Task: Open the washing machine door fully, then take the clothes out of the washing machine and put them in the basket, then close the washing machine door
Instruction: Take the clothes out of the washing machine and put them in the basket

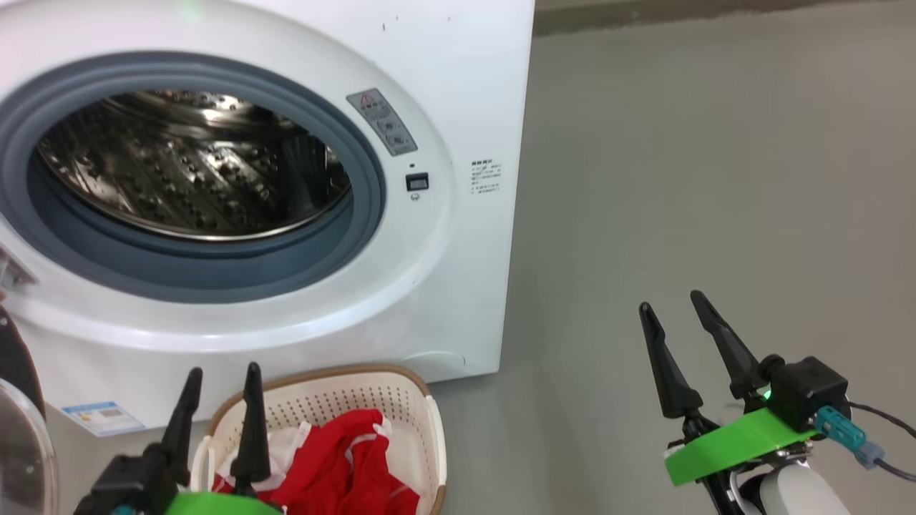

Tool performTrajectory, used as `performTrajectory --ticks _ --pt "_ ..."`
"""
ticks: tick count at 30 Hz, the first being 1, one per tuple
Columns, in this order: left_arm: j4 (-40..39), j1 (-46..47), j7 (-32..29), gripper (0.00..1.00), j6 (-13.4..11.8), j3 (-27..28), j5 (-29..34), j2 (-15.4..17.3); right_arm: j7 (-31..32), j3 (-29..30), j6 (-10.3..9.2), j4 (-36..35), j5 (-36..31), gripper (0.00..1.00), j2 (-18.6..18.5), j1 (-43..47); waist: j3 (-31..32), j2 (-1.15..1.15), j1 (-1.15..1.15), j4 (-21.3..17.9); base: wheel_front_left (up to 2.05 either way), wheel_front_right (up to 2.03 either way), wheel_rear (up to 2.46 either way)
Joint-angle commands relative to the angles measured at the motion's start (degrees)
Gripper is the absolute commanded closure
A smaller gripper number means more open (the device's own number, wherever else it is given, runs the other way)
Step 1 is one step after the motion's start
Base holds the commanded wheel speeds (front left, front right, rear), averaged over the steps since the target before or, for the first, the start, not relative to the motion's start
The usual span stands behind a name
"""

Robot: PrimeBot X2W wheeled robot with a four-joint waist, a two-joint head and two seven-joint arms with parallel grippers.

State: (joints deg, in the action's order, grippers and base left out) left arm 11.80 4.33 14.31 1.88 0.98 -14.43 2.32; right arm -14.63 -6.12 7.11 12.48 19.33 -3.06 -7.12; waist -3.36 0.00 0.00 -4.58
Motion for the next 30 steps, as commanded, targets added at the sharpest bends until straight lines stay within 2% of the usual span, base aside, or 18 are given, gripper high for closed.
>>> performTrajectory --ticks 1,13,30 --pt "-2.6 -0.4 0.7 0.00 0.0 1.7 0.3 0.6 -0.4 -0.9 0.37 -1.9 -1.0 0.00 0.1 0.0 1.4 0.00 0.00 -0.2 0.00 0.00 0.00" --pt "-7.9 -7.6 0.7 0.00 -1.3 2.3 1.0 0.6 -0.4 0.6 0.37 -3.0 -1.6 0.00 0.2 2.6 4.6 0.00 0.00 -0.9 0.00 0.00 0.00" --pt "-7.1 -9.8 0.7 0.00 -1.5 4.0 1.6 0.6 -0.4 0.9 0.37 -2.4 -1.8 0.00 0.2 3.9 6.1 0.00 0.00 -0.9 0.00 0.00 0.00"
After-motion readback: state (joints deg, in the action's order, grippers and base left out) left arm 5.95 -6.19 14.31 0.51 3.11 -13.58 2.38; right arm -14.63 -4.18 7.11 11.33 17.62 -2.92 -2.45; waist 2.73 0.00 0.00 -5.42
